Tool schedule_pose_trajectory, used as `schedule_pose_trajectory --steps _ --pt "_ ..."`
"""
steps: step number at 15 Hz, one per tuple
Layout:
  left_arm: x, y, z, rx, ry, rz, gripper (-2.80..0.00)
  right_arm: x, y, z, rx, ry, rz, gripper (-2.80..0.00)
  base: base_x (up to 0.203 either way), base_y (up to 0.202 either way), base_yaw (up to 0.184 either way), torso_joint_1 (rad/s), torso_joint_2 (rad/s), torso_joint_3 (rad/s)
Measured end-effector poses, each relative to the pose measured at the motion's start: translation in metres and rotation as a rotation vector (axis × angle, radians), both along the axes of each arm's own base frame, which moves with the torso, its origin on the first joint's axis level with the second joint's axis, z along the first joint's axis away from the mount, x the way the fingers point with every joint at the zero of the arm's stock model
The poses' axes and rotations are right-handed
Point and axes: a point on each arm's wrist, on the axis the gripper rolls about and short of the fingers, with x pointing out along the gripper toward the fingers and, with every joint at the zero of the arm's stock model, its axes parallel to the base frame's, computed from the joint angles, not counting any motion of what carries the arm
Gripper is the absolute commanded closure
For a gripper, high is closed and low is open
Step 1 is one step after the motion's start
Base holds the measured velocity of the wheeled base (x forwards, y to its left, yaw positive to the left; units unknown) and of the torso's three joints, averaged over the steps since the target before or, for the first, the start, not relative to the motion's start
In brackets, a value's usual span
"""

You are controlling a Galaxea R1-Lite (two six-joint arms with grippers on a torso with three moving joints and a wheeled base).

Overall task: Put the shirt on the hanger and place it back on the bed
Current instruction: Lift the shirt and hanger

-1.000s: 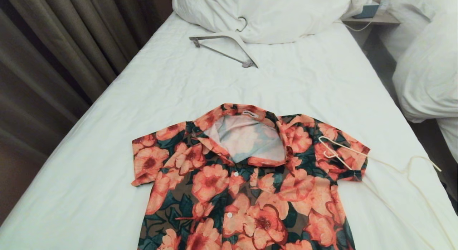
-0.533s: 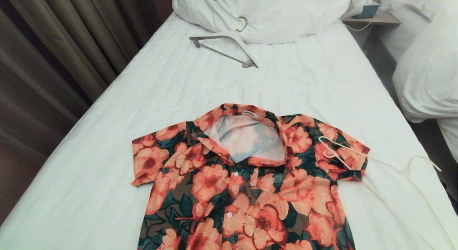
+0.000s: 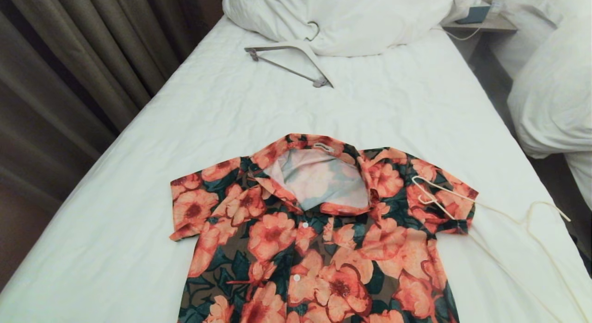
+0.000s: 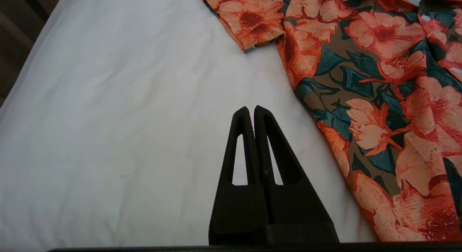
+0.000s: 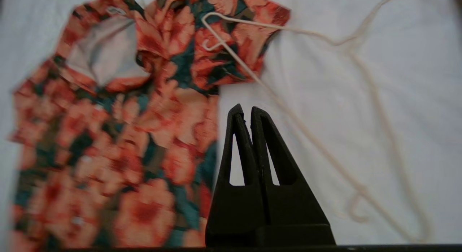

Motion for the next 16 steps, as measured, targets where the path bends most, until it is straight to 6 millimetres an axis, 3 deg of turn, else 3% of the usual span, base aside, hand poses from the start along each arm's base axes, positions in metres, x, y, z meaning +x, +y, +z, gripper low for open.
schedule_pose_trajectory --steps 5,8,11,16 --pt "0.000 0.000 0.000 0.000 0.000 0.000 0.00 0.081 0.001 0.020 0.203 0.164 0.079 0.00 0.000 0.000 0.000 0.000 0.00 0.000" --pt "0.000 0.000 0.000 0.000 0.000 0.000 0.00 0.121 -0.015 0.023 0.274 0.328 0.029 0.00 0.000 0.000 0.000 0.000 0.00 0.000" --pt "0.000 0.000 0.000 0.000 0.000 0.000 0.00 0.137 -0.049 0.011 0.343 0.497 -0.040 0.00 0.000 0.000 0.000 0.000 0.00 0.000" --pt "0.000 0.000 0.000 0.000 0.000 0.000 0.00 0.150 -0.105 -0.026 0.395 0.685 -0.063 0.00 0.000 0.000 0.000 0.000 0.00 0.000"
